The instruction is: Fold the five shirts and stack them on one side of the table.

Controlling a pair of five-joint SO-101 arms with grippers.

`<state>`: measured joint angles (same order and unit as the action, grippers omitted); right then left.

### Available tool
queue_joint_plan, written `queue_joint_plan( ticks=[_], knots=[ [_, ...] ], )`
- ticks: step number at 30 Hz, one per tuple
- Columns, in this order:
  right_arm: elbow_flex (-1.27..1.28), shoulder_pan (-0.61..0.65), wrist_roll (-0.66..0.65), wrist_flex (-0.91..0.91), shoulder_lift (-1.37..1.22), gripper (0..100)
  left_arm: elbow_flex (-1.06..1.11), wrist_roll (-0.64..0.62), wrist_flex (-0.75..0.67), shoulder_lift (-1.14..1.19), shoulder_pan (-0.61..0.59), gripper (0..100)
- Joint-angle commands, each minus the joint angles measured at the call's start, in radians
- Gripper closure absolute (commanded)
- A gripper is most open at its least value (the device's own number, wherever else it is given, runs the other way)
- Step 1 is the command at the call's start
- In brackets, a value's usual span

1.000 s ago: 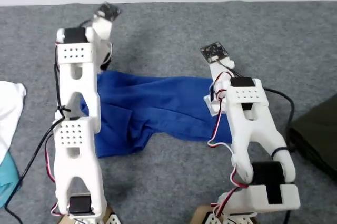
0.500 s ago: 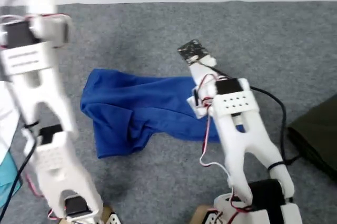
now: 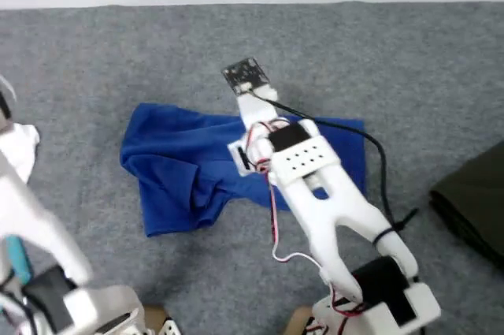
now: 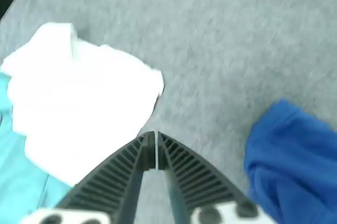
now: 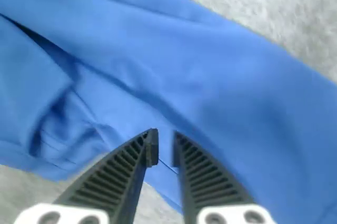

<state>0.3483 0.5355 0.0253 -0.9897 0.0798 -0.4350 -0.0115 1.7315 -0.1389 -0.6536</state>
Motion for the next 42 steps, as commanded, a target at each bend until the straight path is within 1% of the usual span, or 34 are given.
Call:
queue_joint_plan(
  ticks=[1,7,12,14,17,21,25,32,42],
  knots=[
    [-0.164,0.053,0.052,-0.062,-0.068,88.0,0.173,0.002,-0.018,-0.178,-0.041,98],
    [-0.419,0.125,0.143,-0.171,-0.283,88.0,0.418,0.002,-0.095,-0.353,-0.092,98],
    [-0.646,0.183,0.302,-0.348,-0.44,88.0,0.585,0.002,-0.158,-0.454,-0.097,98],
    [-0.755,0.202,0.345,-0.432,-0.493,88.0,0.644,0.002,-0.186,-0.486,-0.097,98],
    [-0.91,0.222,0.373,-0.536,-0.572,88.0,0.717,0.002,-0.216,-0.529,-0.095,98],
    [-1.06,0.236,0.382,-0.627,-0.662,88.0,0.773,0.002,-0.227,-0.575,-0.092,98],
    [-1.14,0.236,0.382,-0.65,-0.72,88.0,0.792,0.002,-0.227,-0.603,-0.092,98],
    [-1.143,0.277,0.382,-0.627,-0.743,88.0,0.792,0.002,-0.222,-0.608,-0.092,98],
    [-1.143,0.278,0.382,-0.576,-0.823,88.0,0.8,0.0,-0.219,-0.608,-0.092,98]
  ],
)
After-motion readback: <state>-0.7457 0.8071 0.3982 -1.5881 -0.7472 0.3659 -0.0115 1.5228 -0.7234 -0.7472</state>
